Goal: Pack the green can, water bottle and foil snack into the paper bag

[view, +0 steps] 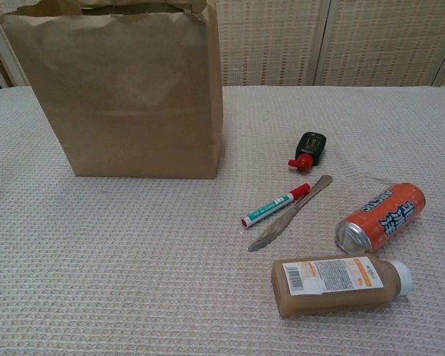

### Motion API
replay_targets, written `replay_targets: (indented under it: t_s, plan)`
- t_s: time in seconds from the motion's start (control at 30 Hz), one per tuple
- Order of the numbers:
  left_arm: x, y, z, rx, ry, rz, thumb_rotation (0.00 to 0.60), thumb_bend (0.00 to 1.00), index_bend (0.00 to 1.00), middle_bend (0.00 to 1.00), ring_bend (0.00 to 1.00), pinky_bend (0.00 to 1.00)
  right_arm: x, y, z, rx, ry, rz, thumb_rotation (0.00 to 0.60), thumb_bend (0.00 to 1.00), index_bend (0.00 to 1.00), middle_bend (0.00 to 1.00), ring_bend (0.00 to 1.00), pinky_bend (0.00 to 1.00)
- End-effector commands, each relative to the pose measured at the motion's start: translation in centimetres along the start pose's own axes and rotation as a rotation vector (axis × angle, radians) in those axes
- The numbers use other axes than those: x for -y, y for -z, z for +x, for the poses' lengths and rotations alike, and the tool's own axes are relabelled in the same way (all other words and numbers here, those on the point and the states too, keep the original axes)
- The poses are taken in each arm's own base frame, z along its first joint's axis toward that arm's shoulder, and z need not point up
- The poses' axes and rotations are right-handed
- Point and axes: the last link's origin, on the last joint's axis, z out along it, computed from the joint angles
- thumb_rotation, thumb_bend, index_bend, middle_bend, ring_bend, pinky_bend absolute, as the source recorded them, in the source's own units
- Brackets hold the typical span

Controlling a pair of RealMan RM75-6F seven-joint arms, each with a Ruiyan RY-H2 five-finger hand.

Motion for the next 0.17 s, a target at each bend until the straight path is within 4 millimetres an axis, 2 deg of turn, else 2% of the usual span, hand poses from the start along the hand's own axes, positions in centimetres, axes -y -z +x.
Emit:
replay_targets:
  t_s: [0.03, 0.17]
  plan:
    - [3.8, 4.3, -0.5, 0.005, -0.286, -0.007, 0.600, 0.39, 0.00, 0.00, 0.00, 0.02, -0.2, 0.0, -0.5, -0.011, 0.066, 0.003, 0.600, 0.00, 0.00, 0.00, 0.00, 0.00]
    - [4.8, 5.7, -1.3, 0.031, -0.357, -0.025, 0.600, 0.39, 0.00, 0.00, 0.00, 0.02, -0.2, -0.1, -0.6, -0.015, 0.074, -0.007, 0.600, 0.00, 0.00, 0.00, 0.00, 0.00]
